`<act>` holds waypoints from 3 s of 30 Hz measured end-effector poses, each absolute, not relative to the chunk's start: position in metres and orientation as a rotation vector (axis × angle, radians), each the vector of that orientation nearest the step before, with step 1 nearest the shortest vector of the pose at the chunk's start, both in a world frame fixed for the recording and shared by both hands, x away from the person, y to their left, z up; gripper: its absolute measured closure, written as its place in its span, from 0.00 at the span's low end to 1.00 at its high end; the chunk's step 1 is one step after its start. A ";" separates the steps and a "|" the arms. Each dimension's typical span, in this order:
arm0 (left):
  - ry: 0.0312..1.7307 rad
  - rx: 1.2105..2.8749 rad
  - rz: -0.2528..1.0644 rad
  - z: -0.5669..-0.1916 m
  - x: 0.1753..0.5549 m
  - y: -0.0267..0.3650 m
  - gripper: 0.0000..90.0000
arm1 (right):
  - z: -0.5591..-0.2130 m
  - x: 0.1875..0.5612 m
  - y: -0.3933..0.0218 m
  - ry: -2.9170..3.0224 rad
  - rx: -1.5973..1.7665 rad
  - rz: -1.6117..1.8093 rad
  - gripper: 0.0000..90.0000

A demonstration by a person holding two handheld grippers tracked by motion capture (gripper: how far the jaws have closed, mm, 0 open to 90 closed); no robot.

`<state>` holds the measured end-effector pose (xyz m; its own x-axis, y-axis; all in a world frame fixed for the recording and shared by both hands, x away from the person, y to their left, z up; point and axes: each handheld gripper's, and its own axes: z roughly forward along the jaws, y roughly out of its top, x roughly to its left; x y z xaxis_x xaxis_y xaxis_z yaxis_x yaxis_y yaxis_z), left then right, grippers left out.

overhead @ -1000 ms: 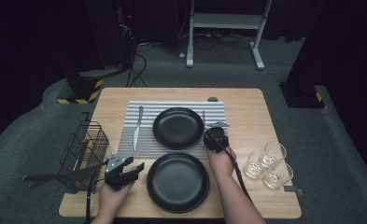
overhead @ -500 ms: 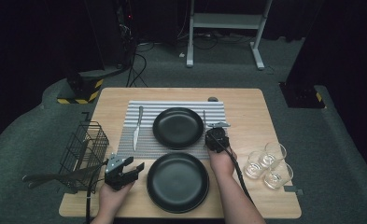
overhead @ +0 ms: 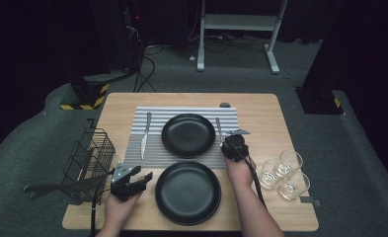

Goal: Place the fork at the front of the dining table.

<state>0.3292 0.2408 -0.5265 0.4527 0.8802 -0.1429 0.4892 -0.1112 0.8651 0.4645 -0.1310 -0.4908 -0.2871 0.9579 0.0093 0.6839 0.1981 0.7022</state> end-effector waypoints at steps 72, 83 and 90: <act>1.173 1.764 0.524 -0.526 0.329 0.240 0.45 | -0.497 0.449 -0.125 2.087 1.493 0.882 0.74; 1.171 1.768 0.529 -0.526 0.329 0.240 0.45 | -0.486 0.446 -0.124 2.085 1.450 0.897 0.77; 1.172 1.767 0.526 -0.526 0.329 0.240 0.45 | -0.492 0.448 -0.130 2.067 1.486 0.859 0.79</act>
